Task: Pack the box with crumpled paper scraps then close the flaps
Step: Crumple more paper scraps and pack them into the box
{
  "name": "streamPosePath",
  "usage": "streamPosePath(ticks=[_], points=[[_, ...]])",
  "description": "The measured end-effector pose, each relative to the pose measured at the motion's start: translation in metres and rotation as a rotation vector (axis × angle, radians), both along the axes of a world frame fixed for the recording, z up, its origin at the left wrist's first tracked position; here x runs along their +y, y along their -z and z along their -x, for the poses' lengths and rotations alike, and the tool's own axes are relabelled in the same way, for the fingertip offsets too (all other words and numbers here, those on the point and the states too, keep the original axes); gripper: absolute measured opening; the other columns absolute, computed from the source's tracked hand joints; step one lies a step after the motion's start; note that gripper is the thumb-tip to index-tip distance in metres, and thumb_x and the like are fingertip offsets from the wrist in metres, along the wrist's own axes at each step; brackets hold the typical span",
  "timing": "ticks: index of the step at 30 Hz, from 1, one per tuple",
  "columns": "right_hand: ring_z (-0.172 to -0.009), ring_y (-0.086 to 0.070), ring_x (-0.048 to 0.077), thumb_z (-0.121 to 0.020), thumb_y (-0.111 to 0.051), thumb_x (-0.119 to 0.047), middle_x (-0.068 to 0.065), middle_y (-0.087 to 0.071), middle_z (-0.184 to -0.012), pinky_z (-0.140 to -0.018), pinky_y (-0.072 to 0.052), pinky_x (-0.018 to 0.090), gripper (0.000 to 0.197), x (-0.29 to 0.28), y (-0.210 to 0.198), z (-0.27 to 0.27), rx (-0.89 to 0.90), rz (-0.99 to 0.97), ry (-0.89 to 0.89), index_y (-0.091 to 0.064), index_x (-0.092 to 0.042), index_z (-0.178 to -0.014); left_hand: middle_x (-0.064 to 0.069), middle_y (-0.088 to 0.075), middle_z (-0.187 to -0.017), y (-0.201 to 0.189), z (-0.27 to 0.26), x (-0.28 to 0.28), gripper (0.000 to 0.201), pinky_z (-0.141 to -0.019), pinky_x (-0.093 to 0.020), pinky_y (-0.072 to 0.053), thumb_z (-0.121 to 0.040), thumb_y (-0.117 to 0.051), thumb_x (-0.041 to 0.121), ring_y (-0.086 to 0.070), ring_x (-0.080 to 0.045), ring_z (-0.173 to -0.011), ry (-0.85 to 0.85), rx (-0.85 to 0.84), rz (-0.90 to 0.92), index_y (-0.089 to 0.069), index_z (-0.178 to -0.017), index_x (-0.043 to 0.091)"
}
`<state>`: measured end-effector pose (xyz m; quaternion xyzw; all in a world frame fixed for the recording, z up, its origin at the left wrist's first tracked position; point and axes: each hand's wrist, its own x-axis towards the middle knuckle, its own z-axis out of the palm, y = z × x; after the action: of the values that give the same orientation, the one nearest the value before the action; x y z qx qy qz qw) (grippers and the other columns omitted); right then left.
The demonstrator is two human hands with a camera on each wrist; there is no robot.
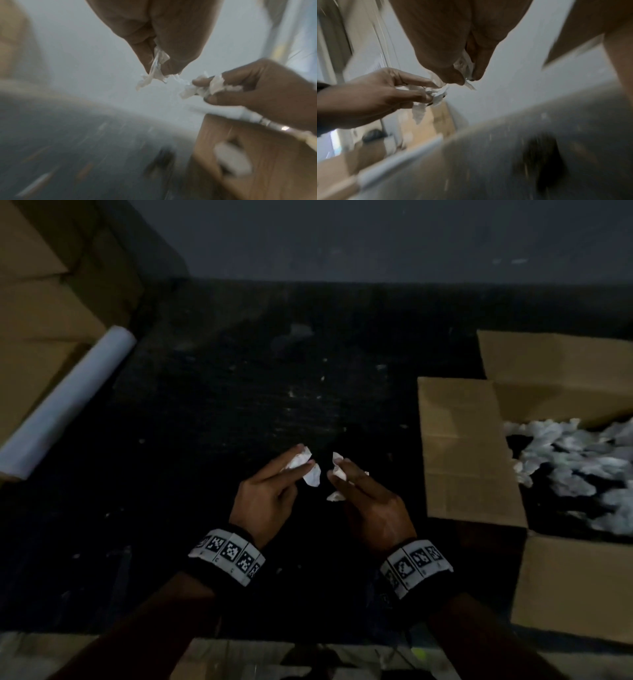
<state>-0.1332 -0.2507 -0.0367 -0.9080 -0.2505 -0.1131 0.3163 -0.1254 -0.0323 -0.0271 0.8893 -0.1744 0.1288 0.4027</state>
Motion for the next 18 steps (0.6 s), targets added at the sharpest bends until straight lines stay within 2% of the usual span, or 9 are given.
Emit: streamPosePath(ticks=[4, 8, 12, 14, 16, 18], points=[[-0.133, -0.047, 0.012, -0.091, -0.051, -0.013, 0.005, -0.045, -0.148, -0.099, -0.049, 0.025, 0.041, -0.042, -0.046, -0.011, -0.142, -0.002, 0.058, -0.059, -0.012, -0.131, -0.004, -0.055, -0.147, -0.05, -0.019, -0.049, 0.051, -0.107, -0.035, -0.049, -0.085, -0.061, -0.017, -0.054, -0.012, -0.134, 0.08, -0.139, 0.062, -0.071, -0.125, 0.013], [-0.135, -0.044, 0.012, -0.083, -0.06, 0.003, 0.002, -0.046, -0.147, -0.107, -0.038, 0.019, 0.051, -0.112, -0.085, -0.018, -0.216, 0.027, 0.145, -0.059, -0.013, -0.131, -0.004, -0.055, -0.146, -0.087, -0.034, -0.119, 0.049, -0.11, -0.033, -0.046, -0.085, -0.062, -0.017, -0.053, -0.01, -0.134, 0.159, -0.2, 0.101, -0.072, -0.123, 0.013], [-0.129, -0.048, 0.008, -0.084, -0.058, -0.007, -0.004, -0.046, -0.147, -0.099, -0.039, 0.017, 0.048, -0.207, -0.114, -0.016, -0.204, 0.13, 0.265, -0.06, -0.019, -0.131, -0.003, -0.054, -0.147, -0.106, -0.047, -0.202, 0.047, -0.112, -0.035, -0.045, -0.087, -0.063, -0.012, -0.052, -0.011, -0.135, 0.255, -0.21, 0.084, -0.071, -0.124, 0.014], [-0.12, -0.055, 0.008, -0.083, -0.057, -0.014, -0.004, -0.051, -0.143, -0.088, -0.048, 0.02, 0.046, -0.258, -0.122, -0.016, -0.159, 0.193, 0.3, -0.061, -0.023, -0.128, -0.002, -0.054, -0.147, -0.111, -0.052, -0.247, 0.044, -0.111, -0.032, -0.045, -0.088, -0.062, -0.009, -0.053, -0.01, -0.134, 0.283, -0.213, 0.06, -0.072, -0.124, 0.015], [-0.11, -0.064, 0.017, -0.079, -0.059, -0.016, -0.001, -0.058, -0.136, -0.075, -0.056, 0.027, 0.046, -0.308, -0.124, -0.017, -0.109, 0.255, 0.328, -0.064, -0.023, -0.125, 0.001, -0.057, -0.144, -0.113, -0.055, -0.292, 0.041, -0.109, -0.029, -0.046, -0.089, -0.061, -0.005, -0.056, -0.009, -0.129, 0.282, -0.217, 0.046, -0.074, -0.12, 0.017], [-0.111, -0.064, 0.024, -0.081, -0.058, -0.016, 0.002, -0.057, -0.137, -0.079, -0.056, 0.035, 0.046, -0.354, -0.121, -0.019, -0.001, 0.277, 0.349, -0.062, -0.023, -0.127, 0.005, -0.058, -0.142, -0.11, -0.061, -0.336, 0.036, -0.104, -0.027, -0.049, -0.091, -0.058, 0.004, -0.062, -0.009, -0.12, 0.277, -0.202, 0.003, -0.075, -0.117, 0.021]])
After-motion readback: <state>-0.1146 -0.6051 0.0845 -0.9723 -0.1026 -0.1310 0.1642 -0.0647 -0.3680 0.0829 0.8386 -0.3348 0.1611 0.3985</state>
